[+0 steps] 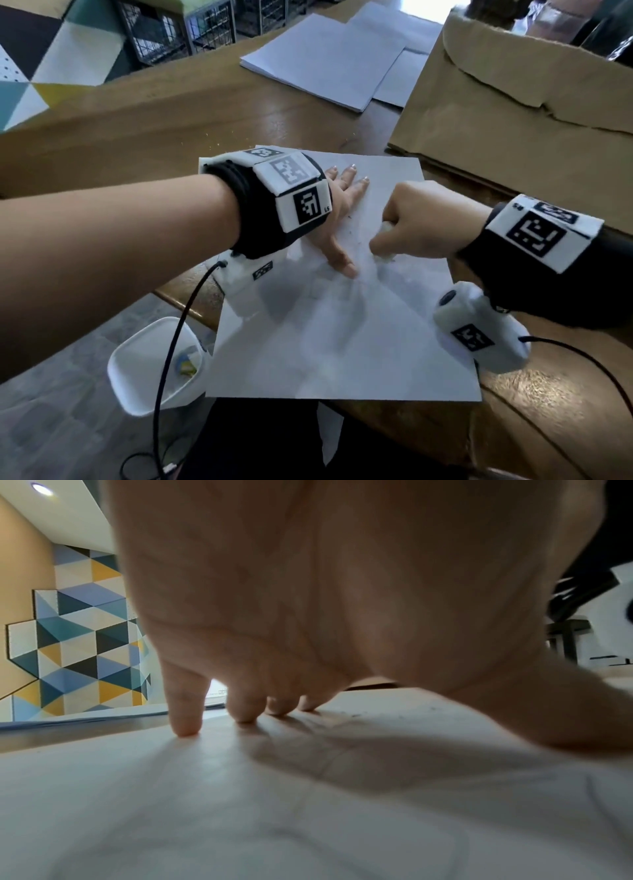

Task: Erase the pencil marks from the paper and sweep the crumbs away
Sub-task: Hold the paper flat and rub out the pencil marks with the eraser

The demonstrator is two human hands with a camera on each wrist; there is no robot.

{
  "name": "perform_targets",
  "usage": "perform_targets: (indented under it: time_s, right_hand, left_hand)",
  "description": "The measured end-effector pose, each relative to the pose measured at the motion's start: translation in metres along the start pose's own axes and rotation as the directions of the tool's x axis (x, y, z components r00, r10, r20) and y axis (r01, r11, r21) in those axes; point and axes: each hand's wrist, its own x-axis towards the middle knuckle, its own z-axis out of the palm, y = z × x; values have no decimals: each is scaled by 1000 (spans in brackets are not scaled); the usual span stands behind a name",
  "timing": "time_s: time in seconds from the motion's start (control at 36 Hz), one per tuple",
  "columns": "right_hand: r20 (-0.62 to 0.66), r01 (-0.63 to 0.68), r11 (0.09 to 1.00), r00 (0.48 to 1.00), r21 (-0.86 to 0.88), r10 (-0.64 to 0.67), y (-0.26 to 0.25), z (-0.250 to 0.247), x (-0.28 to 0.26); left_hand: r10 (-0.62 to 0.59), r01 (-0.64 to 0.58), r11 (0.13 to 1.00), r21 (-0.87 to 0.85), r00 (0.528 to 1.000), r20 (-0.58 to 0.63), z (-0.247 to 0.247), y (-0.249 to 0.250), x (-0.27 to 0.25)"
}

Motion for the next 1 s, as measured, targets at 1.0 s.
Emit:
perform_targets:
  time_s: [1.0]
  right_hand:
    - [212, -3, -561, 927, 828, 308, 92, 40, -14]
  left_hand:
    - [261, -243, 961, 134, 955, -143, -5, 66, -22]
